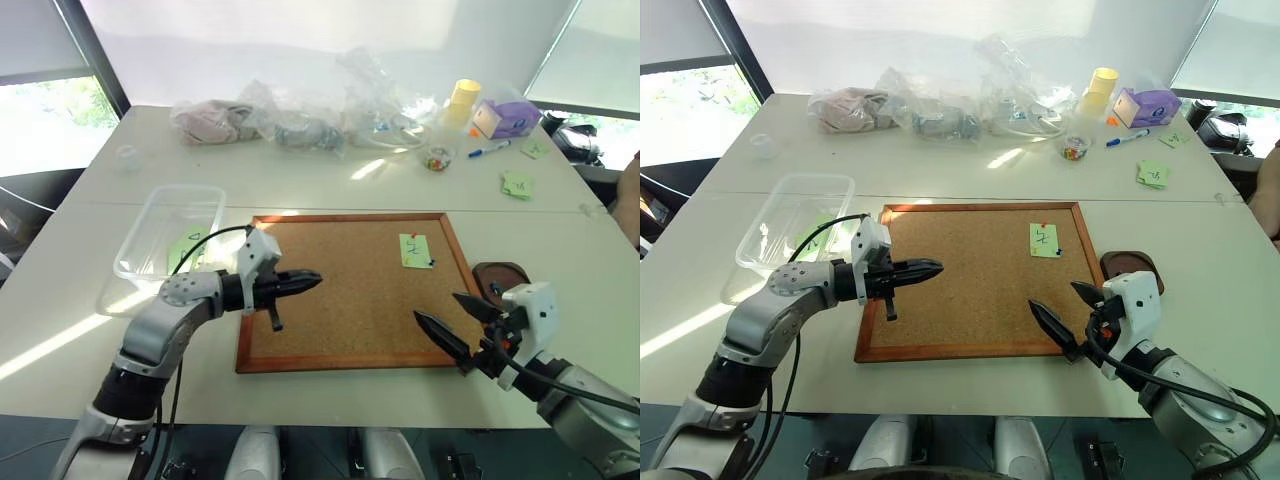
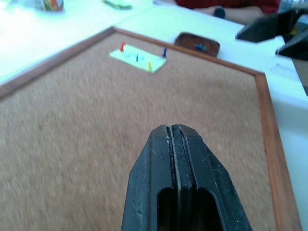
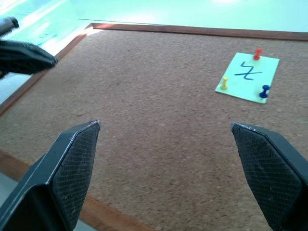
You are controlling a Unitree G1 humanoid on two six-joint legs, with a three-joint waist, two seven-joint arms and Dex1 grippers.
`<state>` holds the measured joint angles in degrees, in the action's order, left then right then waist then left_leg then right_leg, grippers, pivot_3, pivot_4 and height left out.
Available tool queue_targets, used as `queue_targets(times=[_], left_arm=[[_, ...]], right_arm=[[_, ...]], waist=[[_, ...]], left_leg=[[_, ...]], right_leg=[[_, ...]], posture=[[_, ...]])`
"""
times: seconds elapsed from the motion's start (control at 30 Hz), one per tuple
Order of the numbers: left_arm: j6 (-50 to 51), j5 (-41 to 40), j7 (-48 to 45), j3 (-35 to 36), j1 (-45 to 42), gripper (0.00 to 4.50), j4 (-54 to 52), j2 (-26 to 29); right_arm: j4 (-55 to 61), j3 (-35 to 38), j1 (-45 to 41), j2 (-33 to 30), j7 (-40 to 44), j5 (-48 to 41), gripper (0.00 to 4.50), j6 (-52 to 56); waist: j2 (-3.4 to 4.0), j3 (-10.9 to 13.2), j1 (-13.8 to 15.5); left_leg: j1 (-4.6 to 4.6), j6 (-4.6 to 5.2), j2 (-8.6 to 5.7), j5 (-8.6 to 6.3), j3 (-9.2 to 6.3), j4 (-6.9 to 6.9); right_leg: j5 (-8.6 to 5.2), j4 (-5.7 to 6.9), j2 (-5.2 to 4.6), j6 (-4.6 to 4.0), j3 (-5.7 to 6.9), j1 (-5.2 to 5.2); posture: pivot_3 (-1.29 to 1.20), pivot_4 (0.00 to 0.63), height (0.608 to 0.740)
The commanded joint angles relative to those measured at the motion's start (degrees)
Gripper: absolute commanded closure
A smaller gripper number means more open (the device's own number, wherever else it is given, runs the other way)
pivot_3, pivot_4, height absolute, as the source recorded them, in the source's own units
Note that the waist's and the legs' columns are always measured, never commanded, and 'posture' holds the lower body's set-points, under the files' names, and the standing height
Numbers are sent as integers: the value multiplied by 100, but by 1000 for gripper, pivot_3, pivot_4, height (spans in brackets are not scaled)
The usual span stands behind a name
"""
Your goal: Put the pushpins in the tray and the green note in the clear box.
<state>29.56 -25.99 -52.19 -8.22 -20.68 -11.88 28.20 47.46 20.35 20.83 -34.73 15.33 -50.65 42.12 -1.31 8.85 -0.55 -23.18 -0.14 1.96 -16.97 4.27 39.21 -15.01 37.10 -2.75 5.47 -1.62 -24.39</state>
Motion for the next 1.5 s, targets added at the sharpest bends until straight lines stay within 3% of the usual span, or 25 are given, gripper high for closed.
queue_targets(times=[0.03,0.23,0.4,0.73,0.97,1.3,1.5], left_arm=[[-122,157,131,-65,-228,4482,-36,-109],[-91,617,510,-424,-559,4482,142,-451],[-330,1337,820,-938,-661,4482,766,-689],[-128,1658,628,-1288,-620,4482,759,-629],[39,1745,656,-1353,-569,4482,682,-660],[185,1757,682,-1336,-541,4482,618,-662],[140,1792,680,-1355,-558,4500,686,-672]], right_arm=[[-13,2,-217,44,-178,-53,0,40],[-342,-214,-1029,99,-326,88,0,17],[-1719,-883,-2514,314,-729,1121,0,-72],[-4164,-1650,-4169,659,-334,2460,0,-600],[-5106,-1566,-4738,845,-34,2733,0,-738],[-5450,-1507,-4927,908,208,2935,0,-674],[-5609,-1448,-5006,1019,268,2962,2895,-655]], waist=[[1,0,-11],[0,0,-5],[2,-3,-22],[5,-1,-16],[7,-2,-16],[8,-2,-20],[9,-3,-20]], left_leg=[[1,0,0,0,0,0],[0,0,-2,0,0,0],[4,0,-4,0,2,0],[-10,0,-3,1,5,0],[-9,0,0,1,5,0],[-8,-1,2,1,4,0],[-8,-1,2,1,5,0]], right_leg=[[0,1,1,0,0,0],[1,0,2,2,-1,0],[2,2,7,2,-2,1],[3,-1,4,4,-2,-10],[3,2,4,4,-1,-10],[3,5,2,4,-1,-10],[3,5,2,4,-1,-10]], posture=[[0,150,737],[0,150,737],[0,150,737],[0,150,737],[0,150,737],[0,150,737],[0,150,737]])
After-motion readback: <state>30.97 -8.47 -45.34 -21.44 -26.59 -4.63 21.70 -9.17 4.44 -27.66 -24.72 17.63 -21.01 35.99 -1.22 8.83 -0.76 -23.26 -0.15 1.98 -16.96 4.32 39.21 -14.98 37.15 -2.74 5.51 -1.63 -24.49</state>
